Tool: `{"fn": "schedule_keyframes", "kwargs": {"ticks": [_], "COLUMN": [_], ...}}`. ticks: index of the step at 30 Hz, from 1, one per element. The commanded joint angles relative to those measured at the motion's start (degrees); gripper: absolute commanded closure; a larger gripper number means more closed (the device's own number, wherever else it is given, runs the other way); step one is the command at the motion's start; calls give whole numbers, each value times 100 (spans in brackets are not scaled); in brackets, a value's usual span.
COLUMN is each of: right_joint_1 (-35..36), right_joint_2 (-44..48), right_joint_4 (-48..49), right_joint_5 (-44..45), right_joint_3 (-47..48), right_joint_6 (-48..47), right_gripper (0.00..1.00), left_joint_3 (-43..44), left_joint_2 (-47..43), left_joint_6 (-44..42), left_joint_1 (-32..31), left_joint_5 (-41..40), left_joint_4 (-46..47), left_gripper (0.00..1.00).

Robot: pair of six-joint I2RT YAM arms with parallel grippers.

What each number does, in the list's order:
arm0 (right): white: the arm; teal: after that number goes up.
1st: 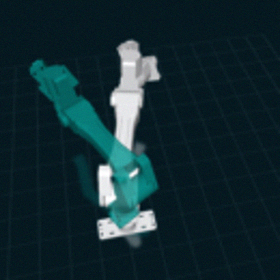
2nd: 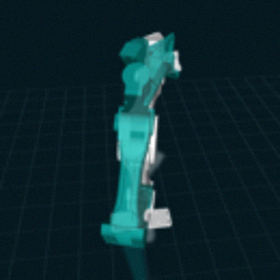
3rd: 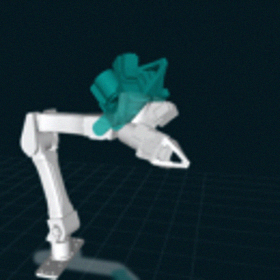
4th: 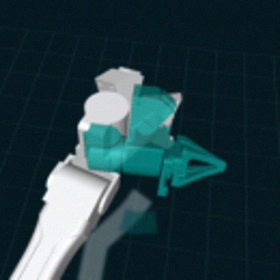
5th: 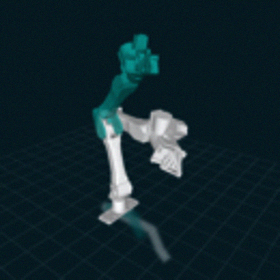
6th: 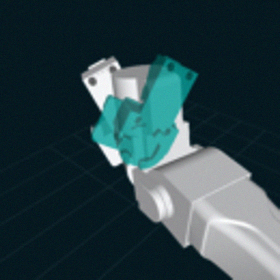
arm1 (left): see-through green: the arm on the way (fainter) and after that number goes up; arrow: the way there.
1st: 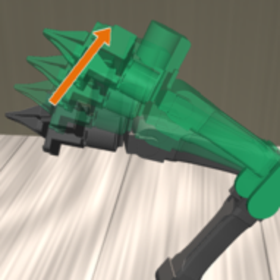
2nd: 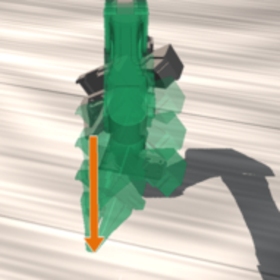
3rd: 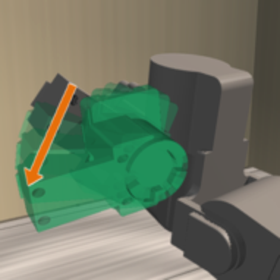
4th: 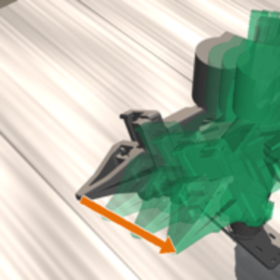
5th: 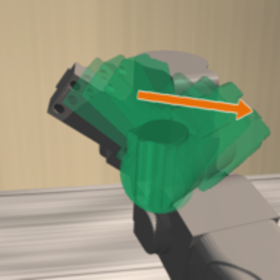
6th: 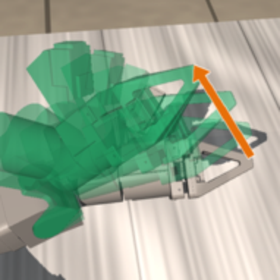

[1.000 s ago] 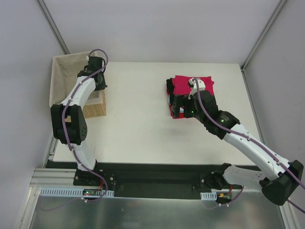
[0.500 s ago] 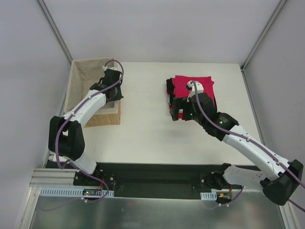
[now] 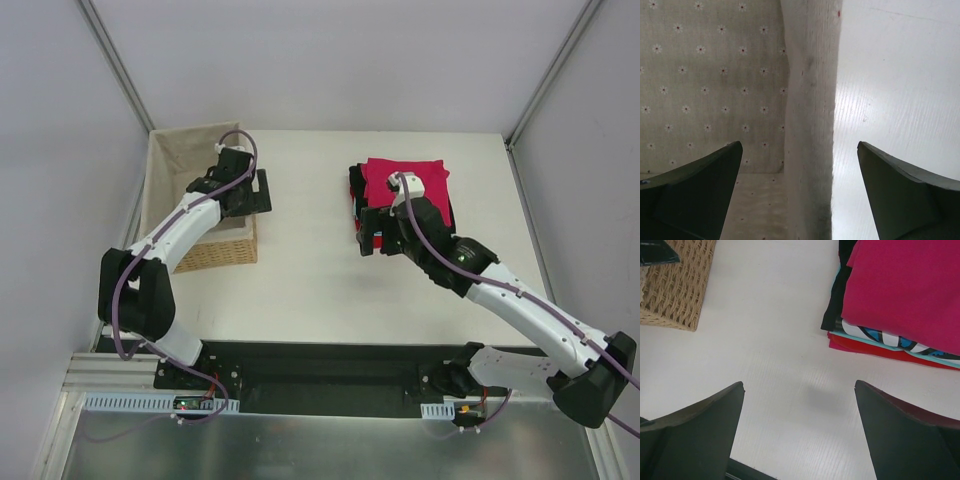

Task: Fold and stack the t-shirts

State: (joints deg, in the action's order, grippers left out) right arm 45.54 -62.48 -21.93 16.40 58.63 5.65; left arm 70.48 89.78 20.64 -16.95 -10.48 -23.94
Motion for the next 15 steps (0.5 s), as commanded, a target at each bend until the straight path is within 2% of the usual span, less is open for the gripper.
{"fn": "schedule_keyframes", "kwargs": {"ticks": [1,5,9,12,15], "right_joint_1": [52,52,69,78,78], "right_joint_2": [51,52,8,16,51], "right_joint_4": [-179,-188,-285,-294,-250], "right_joint_5": [425,530,636,680,706], "right_joint_3": [403,491,562,518,439], "right_joint_6": [-116,-152,-178,-178,-196], "right_gripper": [3,3,3,3,3], "left_joint_3": [299,826,994,854,433], "left_joint_2": [-697,-1067,-1462,-1735,-2034], "left_joint_6": [54,27,36,71,80], "left_joint_1": [-72,-159,-353,-571,-1010], "left_joint_5": [177,467,915,1398,1242], "left_joint_4": [-400,-576,-585,-568,-454], "left_gripper": [1,1,1,1,1]}}
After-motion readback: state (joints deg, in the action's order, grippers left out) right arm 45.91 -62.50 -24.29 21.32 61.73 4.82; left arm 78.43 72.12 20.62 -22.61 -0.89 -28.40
